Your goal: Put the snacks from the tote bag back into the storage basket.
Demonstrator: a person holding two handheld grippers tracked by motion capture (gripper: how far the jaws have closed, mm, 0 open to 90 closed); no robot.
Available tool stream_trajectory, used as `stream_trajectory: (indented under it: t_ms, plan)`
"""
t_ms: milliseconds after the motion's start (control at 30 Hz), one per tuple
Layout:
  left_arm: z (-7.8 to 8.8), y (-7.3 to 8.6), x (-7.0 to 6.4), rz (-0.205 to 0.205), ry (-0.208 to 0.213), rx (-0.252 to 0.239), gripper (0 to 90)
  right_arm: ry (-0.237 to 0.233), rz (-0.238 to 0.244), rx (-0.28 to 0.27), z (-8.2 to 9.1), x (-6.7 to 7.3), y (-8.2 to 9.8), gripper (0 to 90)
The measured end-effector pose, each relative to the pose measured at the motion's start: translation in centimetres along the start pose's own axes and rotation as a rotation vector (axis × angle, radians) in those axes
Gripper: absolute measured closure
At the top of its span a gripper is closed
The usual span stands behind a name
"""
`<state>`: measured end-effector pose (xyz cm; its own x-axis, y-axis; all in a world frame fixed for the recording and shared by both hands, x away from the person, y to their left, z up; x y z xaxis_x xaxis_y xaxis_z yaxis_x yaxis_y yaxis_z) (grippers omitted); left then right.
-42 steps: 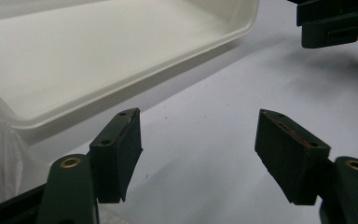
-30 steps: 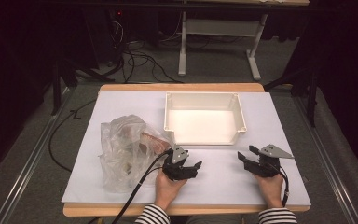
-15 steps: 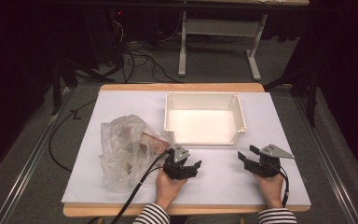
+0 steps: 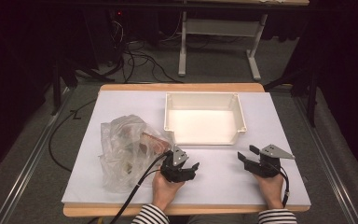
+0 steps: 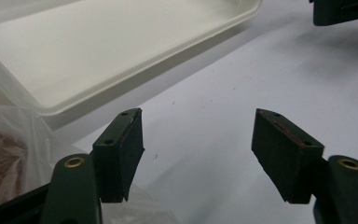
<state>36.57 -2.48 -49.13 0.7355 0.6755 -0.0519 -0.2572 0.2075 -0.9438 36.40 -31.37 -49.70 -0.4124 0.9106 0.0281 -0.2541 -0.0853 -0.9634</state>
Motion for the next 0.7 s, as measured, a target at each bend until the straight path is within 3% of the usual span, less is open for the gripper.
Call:
stream_trajectory:
  t_ms: [300,367,500,700]
  plan:
    - [2.8,-0.7,-1.0,-0.034,0.014,0.007,28.7,0.002,0.015,0.001,0.0,0.0,0.0,37.8]
    - [4.1,-1.1,-1.2,-0.047,0.006,0.001,28.1,0.001,0.017,0.001,0.0,0.1,0.0,37.7]
    - [5.5,-1.4,-1.2,-0.09,-0.046,0.017,28.2,0.006,0.016,0.003,-0.1,0.1,0.0,37.5]
    - [8.5,-3.1,0.0,-0.1,-0.133,-0.014,25.0,0.015,0.028,0.016,-0.2,0.2,0.0,37.4]
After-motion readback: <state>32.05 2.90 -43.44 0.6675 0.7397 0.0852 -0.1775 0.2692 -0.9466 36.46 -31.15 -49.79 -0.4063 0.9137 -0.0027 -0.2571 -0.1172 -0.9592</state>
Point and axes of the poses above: each handheld gripper's, and its own axes: z roughly backward along the jaws, y roughly out of its underside, x roughly to its left, the point moved 4 cm from there along -z, roughly forward along the jaws, and after that the axes turned 14 degrees about -x, right-handed, at the moved point
